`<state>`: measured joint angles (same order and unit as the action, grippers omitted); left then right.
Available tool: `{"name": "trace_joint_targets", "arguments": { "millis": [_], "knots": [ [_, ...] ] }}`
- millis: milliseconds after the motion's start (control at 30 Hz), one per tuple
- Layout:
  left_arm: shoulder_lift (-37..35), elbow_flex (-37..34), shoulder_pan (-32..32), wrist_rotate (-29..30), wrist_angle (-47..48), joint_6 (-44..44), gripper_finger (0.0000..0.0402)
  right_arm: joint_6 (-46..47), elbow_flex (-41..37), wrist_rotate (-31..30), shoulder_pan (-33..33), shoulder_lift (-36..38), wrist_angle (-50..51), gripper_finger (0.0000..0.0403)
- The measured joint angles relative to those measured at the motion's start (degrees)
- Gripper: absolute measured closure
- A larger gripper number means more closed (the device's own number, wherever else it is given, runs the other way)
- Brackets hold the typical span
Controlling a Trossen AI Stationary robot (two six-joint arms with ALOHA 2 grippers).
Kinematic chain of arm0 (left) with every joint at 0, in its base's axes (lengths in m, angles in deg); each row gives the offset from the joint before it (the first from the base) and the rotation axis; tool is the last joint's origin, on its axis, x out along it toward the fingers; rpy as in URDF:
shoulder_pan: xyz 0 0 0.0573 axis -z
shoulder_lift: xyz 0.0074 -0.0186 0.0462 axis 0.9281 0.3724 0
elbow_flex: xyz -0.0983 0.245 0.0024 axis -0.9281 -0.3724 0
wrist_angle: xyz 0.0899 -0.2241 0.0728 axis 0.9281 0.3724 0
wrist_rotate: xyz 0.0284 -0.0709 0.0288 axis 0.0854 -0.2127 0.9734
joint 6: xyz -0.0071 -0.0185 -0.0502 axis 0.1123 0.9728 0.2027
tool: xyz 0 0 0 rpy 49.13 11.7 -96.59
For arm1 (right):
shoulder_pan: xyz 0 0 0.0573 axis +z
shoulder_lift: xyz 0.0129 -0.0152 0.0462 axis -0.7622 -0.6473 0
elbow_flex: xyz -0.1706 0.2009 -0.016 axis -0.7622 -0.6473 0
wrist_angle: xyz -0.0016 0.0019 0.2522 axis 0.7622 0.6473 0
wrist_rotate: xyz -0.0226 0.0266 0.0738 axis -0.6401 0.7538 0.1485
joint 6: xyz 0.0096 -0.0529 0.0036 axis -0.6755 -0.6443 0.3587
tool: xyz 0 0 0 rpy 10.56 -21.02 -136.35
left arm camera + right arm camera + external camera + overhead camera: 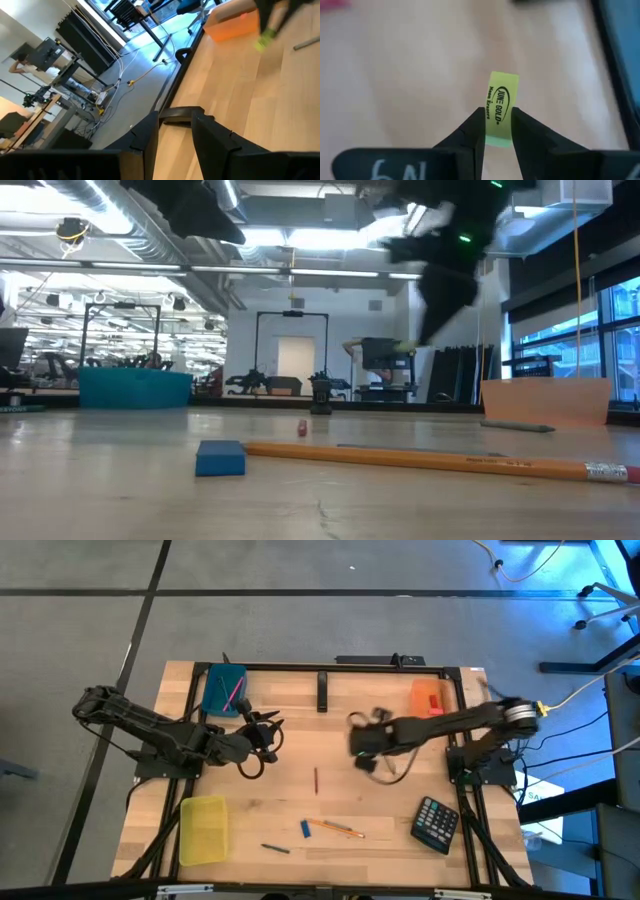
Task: Sort crayons/erasers/pens/pencils in bins
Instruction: Put the yellow eraser into the orange bin, then put the blue eraser into the orange bin
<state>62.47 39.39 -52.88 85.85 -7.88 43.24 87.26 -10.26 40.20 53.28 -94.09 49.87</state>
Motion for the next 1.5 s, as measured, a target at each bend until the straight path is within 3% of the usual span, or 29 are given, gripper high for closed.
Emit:
{"name": "trace_joint_targets", "arguments": {
  "millis": [133,333,433,767,1000,1133,1367,1500],
  "knots": [
    [0.00,0.00,-1.12,-1.90,-1.53,0.07,0.0292,5.82,-11.66,-1.74,-5.45,11.22,0.82,0.0313],
    [0.00,0.00,-5.07,-16.46,-5.07,0.22,0.0292,10.94,-22.34,-5.12,-15.04,23.41,1.93,0.0313],
    [0.00,0.00,-6.83,-20.56,-5.21,1.45,0.0292,12.40,-24.85,-5.62,-18.88,27.52,2.11,0.0313],
    [0.16,-2.27,-12.26,-23.68,-6.15,2.71,0.0292,14.23,-29.11,-5.46,-26.06,32.36,2.19,0.0313],
    [4.73,-6.22,-17.13,-28.50,-16.82,3.54,0.0292,15.27,-29.20,-6.27,-29.56,32.34,1.79,0.0310],
    [9.42,-6.66,-18.51,-34.34,-19.43,8.65,0.0292,15.40,-29.20,-6.34,-30.70,32.32,1.80,0.0277],
    [17.53,-6.67,-18.14,-41.22,-19.27,15.46,0.0292,9.46,-29.20,-6.92,-30.72,32.32,-1.45,0.0176],
    [20.87,-6.67,-15.60,-44.23,-19.24,17.78,0.0292,3.10,-29.20,2.75,-27.07,32.32,-10.20,0.0147]
  ]
}}
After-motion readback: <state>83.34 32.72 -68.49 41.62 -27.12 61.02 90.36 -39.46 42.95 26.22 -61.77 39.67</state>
